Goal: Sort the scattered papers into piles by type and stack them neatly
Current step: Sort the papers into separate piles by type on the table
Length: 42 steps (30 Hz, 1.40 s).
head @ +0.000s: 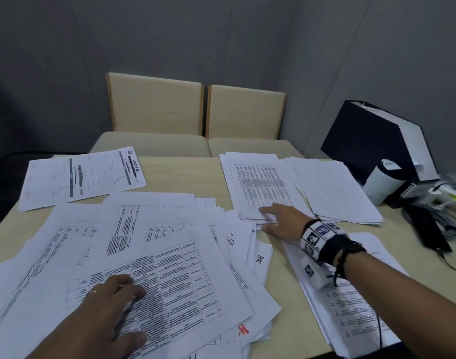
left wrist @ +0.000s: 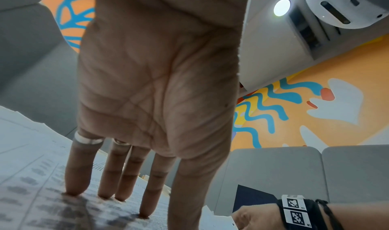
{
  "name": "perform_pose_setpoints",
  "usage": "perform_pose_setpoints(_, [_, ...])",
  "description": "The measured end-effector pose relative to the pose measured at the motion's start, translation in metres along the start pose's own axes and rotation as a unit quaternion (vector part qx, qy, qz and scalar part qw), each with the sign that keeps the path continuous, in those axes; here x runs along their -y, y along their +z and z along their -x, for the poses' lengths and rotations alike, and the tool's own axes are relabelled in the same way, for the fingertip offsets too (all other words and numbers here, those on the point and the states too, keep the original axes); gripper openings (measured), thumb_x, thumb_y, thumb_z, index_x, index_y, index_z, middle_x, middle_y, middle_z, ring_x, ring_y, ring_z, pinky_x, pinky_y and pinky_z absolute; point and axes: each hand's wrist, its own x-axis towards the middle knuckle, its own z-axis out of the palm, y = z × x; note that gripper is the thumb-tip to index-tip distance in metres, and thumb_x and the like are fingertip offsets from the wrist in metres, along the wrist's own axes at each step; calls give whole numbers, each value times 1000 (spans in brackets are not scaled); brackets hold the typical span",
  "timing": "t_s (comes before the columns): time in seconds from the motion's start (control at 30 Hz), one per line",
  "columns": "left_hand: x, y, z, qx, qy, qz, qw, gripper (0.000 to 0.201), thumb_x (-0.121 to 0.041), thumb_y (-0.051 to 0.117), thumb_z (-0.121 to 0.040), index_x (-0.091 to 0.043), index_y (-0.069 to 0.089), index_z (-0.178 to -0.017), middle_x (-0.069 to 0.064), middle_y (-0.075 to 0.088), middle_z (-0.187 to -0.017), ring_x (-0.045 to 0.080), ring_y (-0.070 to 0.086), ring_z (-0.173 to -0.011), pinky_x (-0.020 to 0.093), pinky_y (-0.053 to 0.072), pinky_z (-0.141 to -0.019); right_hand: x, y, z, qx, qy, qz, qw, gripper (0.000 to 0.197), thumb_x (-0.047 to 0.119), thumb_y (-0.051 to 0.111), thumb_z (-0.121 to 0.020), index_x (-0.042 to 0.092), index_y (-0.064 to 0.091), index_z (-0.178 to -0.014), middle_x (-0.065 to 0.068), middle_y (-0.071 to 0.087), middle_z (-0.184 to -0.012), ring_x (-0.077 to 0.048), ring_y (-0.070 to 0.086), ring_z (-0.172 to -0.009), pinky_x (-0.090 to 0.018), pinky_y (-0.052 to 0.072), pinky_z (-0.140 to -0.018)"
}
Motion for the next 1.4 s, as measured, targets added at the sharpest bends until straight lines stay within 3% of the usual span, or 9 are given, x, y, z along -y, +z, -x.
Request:
perform_pose_setpoints(0.13, [-8, -3, 6, 9, 0, -24, 1000, 97, -114, 10, -31, -69, 18, -117, -29, 9, -137, 5, 28, -136, 24, 33, -114, 34, 6, -7, 6, -35, 22, 999, 60, 32, 53, -106, 39, 31, -161, -10, 13, -174, -29, 36, -153, -39, 33, -122])
perform_pose_setpoints(0.33, [-19, -10, 20, 4, 27, -3, 1000, 62, -79, 58, -83, -60, 20, -128, -25, 12, -144, 6, 26, -138, 24, 35, -112, 45, 7, -16, -12, -50, 33, 998, 53, 32, 53, -105, 32, 42, -156, -6, 37, -166, -27, 36, -151, -37, 32, -120])
perform_pose_setpoints(0.5, [-16, -12, 29, -18, 18, 44, 999, 63, -61, 69, -88, -46, 39, -142, -27, 25, -141, 1, 34, -132, 23, 40, -108, 37, -8, -8, -19, -48, 35, 998, 45, 31, 55, -104, 36, 51, -148, -4, 38, -164, -25, 43, -144, -36, 37, -115])
perform_pose_setpoints(0.57, [-10, -15, 29, -39, -13, 71, 997, 61, -57, 73, -88, -42, 45, -140, -24, 31, -141, 5, 38, -133, 27, 42, -107, 44, -9, 1, -45, -54, 23, 997, 29, 26, 57, -100, 52, 58, -113, -13, 51, -152, -21, 52, -116, -32, 43, -97])
perform_pose_setpoints(0.73, [22, -22, 32, -73, -148, 37, 986, 106, -57, 80, -81, -29, 16, -161, 4, 11, -166, 31, 17, -153, 45, 35, -119, 108, 11, 73, -205, -139, -144, 958, 10, 29, 70, -98, 23, 68, -105, 6, 68, -103, -13, 66, -93, -23, 49, -77])
perform_pose_setpoints(0.87, [34, -21, 37, -30, -179, 13, 983, 129, -72, 76, -76, -21, -2, -164, 7, 2, -170, 39, 8, -155, 51, 30, -122, 152, 45, 121, -136, -126, -141, 972, 49, 59, 69, -89, 24, 65, -123, 8, 65, -117, -6, 62, -101, -24, 48, -81])
perform_pose_setpoints(1.0, [39, -19, 36, -34, -185, 24, 982, 140, -79, 78, -67, -25, -8, -165, 3, -5, -172, 39, 1, -156, 55, 21, -126, 166, 62, 148, 19, -82, -39, 996, 119, 83, 68, -73, 25, 14, -163, -3, 34, -159, -20, 46, -136, -33, 44, -101])
perform_pose_setpoints(1.17, [44, -19, 38, -39, -202, 35, 978, 151, -82, 79, -59, -27, -14, -164, -2, -25, -171, 37, -18, -158, 57, -11, -127, 156, 71, 149, 23, -56, -146, 987, 114, 55, 91, -68, 37, 21, -156, -5, 58, -146, -16, 58, -115, -19, 46, -73])
perform_pose_setpoints(1.4, [36, -28, 40, -130, -115, 43, 984, 148, -71, 89, -58, -35, -8, -163, -9, -11, -173, 25, -24, -158, 59, -21, -122, 143, 30, 170, -13, -197, -290, 936, 107, 12, 84, -81, 54, 18, -154, 13, 81, -100, -6, 76, -88, -23, 56, -78])
